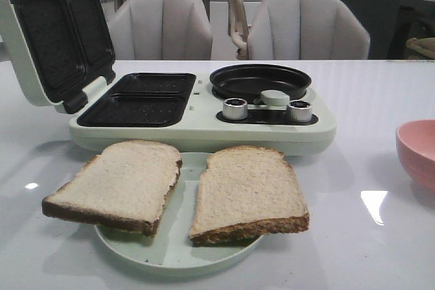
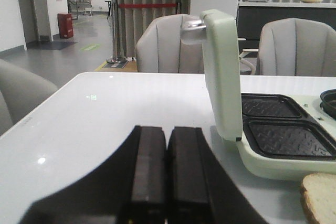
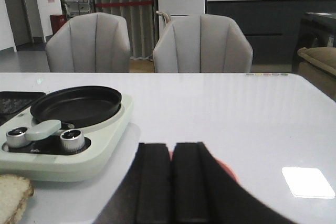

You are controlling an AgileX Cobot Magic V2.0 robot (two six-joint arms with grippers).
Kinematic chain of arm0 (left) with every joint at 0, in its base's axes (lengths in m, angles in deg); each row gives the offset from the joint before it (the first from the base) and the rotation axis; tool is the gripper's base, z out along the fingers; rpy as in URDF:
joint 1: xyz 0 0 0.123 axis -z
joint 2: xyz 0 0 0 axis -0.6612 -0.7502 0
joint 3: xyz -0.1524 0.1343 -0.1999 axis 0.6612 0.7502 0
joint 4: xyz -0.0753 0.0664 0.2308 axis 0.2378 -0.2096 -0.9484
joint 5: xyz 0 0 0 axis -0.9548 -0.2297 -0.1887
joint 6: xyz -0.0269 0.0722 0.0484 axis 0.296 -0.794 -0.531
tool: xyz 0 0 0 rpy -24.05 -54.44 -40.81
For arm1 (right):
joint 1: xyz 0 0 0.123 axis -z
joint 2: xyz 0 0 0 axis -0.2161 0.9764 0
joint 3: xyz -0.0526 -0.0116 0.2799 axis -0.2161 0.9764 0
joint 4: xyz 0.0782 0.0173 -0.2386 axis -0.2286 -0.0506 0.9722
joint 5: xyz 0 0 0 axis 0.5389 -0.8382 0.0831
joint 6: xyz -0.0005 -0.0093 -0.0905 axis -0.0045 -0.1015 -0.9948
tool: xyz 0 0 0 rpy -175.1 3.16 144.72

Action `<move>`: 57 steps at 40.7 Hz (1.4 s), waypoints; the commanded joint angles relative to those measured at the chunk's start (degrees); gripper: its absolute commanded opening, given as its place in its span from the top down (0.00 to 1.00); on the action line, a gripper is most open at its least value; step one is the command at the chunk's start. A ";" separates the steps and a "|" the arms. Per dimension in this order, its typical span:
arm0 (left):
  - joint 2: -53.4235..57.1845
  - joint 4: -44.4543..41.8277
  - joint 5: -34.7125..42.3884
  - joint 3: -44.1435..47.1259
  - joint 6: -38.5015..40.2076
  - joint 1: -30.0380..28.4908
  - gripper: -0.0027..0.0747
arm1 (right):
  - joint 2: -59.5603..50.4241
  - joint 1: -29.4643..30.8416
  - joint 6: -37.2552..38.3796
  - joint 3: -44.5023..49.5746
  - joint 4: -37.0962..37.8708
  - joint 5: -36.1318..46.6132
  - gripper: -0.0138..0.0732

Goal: Make breakfast with bread and shrimp

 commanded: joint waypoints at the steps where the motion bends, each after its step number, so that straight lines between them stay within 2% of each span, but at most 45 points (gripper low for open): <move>1: 1.09 0.08 8.97 -0.60 0.19 0.14 0.84 | -1.23 0.26 -0.11 -3.25 -0.41 6.31 0.80; 4: 1.09 0.08 11.09 -2.99 0.19 0.14 0.84 | -1.23 0.26 -0.11 -6.94 -0.42 6.15 0.80; 11: 0.88 -0.64 8.97 -13.67 0.19 0.14 0.84 | -0.65 0.26 -0.11 -18.02 -0.42 0.17 0.80; 17: -1.93 -3.78 -1.51 -25.67 0.08 0.14 0.84 | 3.32 0.26 -0.11 -28.29 -0.42 -8.41 0.80; 21: -6.25 -4.66 -12.38 -33.78 0.08 0.14 0.84 | 8.51 0.26 -0.11 -35.13 -0.42 -15.38 0.80; 26: -11.40 -4.28 -22.09 -40.20 0.08 0.14 0.84 | 14.63 0.26 -0.11 -39.71 -0.42 -23.61 0.80; 39: -20.13 -4.12 -35.74 -39.82 0.08 0.14 0.84 | 27.23 0.26 -0.11 -39.03 -0.42 -34.36 0.80; 50: -23.52 -3.59 -35.42 -35.02 0.08 0.14 0.83 | 34.88 0.26 -0.11 -39.03 -0.31 -38.64 0.79; 52: -24.03 -3.57 -35.42 -34.64 0.08 0.14 0.80 | 35.89 0.26 -0.11 -39.03 -0.31 -38.71 0.73; 54: -24.41 -3.08 -35.42 -34.41 0.08 0.14 0.71 | 36.62 0.26 -0.11 -39.03 -0.31 -38.71 0.65; 57: -24.92 -2.63 -35.19 -34.41 0.08 0.14 0.48 | 37.57 0.26 -0.11 -39.03 -0.31 -38.65 0.44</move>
